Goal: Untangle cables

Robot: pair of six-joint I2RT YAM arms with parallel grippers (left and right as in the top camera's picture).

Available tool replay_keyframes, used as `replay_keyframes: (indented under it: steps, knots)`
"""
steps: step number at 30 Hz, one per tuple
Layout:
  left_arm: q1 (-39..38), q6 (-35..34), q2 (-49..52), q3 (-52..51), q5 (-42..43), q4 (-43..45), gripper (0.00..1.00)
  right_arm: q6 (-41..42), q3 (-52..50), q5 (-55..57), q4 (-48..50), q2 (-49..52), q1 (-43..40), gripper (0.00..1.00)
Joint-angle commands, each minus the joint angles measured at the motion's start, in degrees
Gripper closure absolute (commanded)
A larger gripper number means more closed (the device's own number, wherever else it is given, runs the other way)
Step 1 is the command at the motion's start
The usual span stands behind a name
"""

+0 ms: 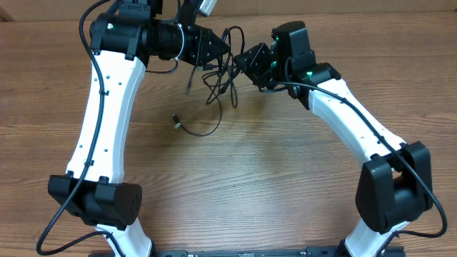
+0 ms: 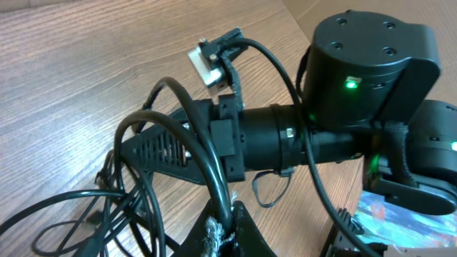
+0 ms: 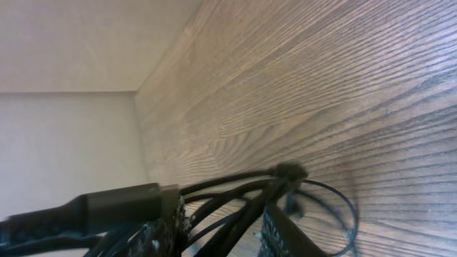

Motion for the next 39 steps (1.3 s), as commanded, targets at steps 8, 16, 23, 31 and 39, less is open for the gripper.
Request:
replay_keyframes:
  steps: [8,16,23,31,39]
  knots:
    - [-0.37,-1.03,-0.26,1.55,1.99,-0.07,0.96,-1.84,0.92,-3.96,-1.97,0.46,0.42,0.71]
    - [-0.37,-1.03,-0.26,1.53,1.6,-0.11,0.96,7.63,0.92,-10.36,-1.42,0.46,0.42,0.66]
    - [-0.37,-1.03,-0.26,1.51,1.57,-0.46,0.96,9.99,0.92,-12.74,-1.51,0.5,1.36,0.66]
    - [-0.37,-1.05,-0.26,1.51,-0.46,-1.44,0.96,7.43,0.92,-11.23,-2.4,0.57,1.86,0.96]
    - [-0.26,-12.63,-0.26,1.49,-29.35,-6.25,0.96,-4.46,0.96,-10.75,-6.38,-3.23,-2.27,0.96]
